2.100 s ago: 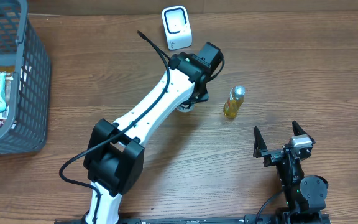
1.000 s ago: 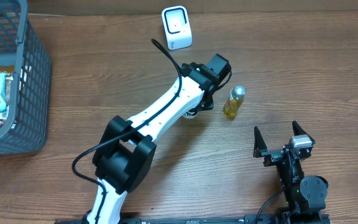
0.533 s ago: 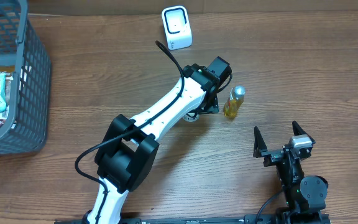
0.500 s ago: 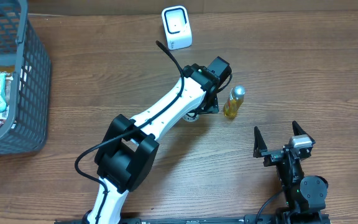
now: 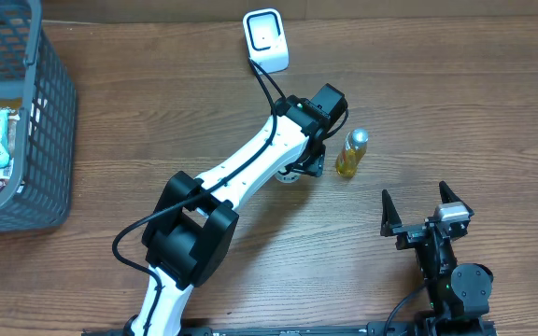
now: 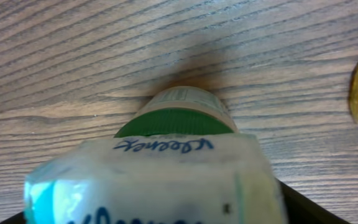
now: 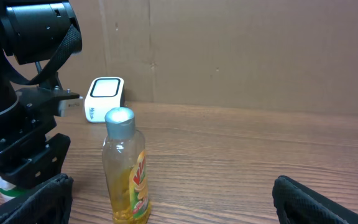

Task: Scan the item barcode
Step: 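Lower the Kleenex pack onto the table left of the yellow bottle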

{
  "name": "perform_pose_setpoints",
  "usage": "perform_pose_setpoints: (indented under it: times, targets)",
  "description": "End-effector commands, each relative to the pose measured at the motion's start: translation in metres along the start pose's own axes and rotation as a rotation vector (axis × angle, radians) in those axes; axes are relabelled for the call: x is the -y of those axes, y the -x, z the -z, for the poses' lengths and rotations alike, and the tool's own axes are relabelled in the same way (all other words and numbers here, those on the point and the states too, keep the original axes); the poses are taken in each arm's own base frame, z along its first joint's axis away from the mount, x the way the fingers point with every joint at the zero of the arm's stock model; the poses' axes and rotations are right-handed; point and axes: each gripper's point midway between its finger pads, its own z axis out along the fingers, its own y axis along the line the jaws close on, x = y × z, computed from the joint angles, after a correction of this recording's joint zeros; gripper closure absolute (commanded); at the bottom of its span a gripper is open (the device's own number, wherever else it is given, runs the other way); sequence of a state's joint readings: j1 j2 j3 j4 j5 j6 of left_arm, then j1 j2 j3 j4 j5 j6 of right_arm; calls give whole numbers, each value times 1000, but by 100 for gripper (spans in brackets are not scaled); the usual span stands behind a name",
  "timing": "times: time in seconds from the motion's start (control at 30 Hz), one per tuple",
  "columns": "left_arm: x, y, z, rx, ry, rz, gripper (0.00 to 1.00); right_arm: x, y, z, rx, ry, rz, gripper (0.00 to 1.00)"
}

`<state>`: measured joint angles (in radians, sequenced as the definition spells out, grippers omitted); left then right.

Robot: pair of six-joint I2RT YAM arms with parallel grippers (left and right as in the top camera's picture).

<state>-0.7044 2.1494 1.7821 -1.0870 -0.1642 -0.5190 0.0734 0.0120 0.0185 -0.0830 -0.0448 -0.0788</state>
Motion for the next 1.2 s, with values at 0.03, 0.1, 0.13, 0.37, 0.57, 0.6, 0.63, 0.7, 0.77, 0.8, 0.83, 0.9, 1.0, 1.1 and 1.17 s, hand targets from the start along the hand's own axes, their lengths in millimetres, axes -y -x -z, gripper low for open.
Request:
perform_pose_setpoints:
  times: [0.03,0.1,0.13,0.37,0.57,0.6,0.63,0.7,0.77,0.8,0.83,0.9,1.0,1.1,1.17]
  targets:
    - [8,-5,-1,-30,-45,-25,28,0,-4,-1,-8,1,0,0]
    - [10,-7,-1,-40,-62,-25,31,0,-4,-1,-8,1,0,0]
    - [12,-8,-1,-45,-72,-25,31,0,-4,-1,-8,1,0,0]
    - [16,-10,-1,-58,-94,-26,35,0,-4,-1,-8,1,0,0]
    - [17,-14,0,-70,-91,-32,37,0,-4,-1,-8,1,0,0]
    - [17,-15,0,-72,-91,-34,37,0,-4,-1,-8,1,0,0]
    - [18,-16,0,-73,-90,-37,37,0,-4,-1,-8,1,0,0]
    - [20,-17,1,-74,-91,-53,37,0,-4,-1,-8,1,0,0]
    - [23,-19,1,-74,-92,-69,37,0,-4,-1,-8,1,0,0]
    - [24,-20,2,-73,-92,-77,36,0,-4,-1,-8,1,0,0]
    - [26,-21,2,-73,-93,-81,36,0,-4,-1,-8,1,0,0]
    - [27,-22,2,-75,-92,-86,34,0,-4,-1,-8,1,0,0]
    - [27,-23,2,-77,-91,-87,29,0,-4,-1,-8,1,0,0]
    - [26,-24,2,-80,-89,-87,15,0,-4,-1,-8,1,0,0]
    - [26,-23,2,-79,-90,-86,5,0,-4,-1,-8,1,0,0]
